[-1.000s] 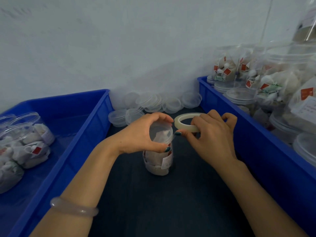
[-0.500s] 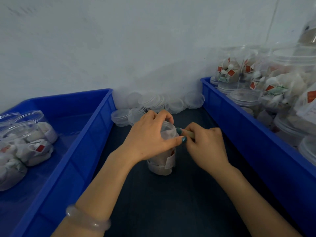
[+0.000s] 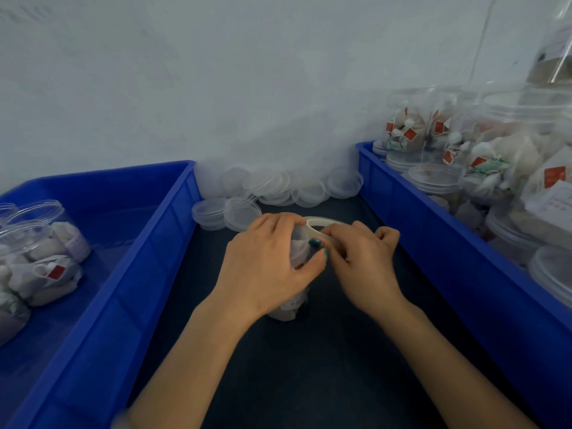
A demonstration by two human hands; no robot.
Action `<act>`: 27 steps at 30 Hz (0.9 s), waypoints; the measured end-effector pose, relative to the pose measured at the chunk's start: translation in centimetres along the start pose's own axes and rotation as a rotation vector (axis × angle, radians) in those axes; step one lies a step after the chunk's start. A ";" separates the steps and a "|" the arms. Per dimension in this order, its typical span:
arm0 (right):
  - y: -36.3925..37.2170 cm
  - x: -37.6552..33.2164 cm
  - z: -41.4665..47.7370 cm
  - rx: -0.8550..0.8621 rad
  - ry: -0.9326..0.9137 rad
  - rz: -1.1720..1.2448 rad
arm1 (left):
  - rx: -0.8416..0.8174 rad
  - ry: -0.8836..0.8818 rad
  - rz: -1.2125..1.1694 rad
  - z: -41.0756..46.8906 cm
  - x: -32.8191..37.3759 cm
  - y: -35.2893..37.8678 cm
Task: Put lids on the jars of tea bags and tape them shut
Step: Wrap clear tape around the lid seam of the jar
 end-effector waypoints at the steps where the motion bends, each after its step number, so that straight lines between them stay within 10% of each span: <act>1: 0.1 -0.1 -0.1 0.003 0.008 -0.021 | 0.002 -0.020 -0.007 0.1 0.0 0.1; 27: 2.5 -0.6 2.1 -0.111 0.174 -0.280 | 0.241 -0.064 -0.058 0.4 1.3 1.0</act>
Point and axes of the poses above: each hand's wrist, its own z-axis towards the middle knuckle, its own y-axis out of the palm, x = y × z, the point moved 1 cm from there along z, towards the middle knuckle, and after that the axes turned 14 degrees about -y, right-handed, at the moved point
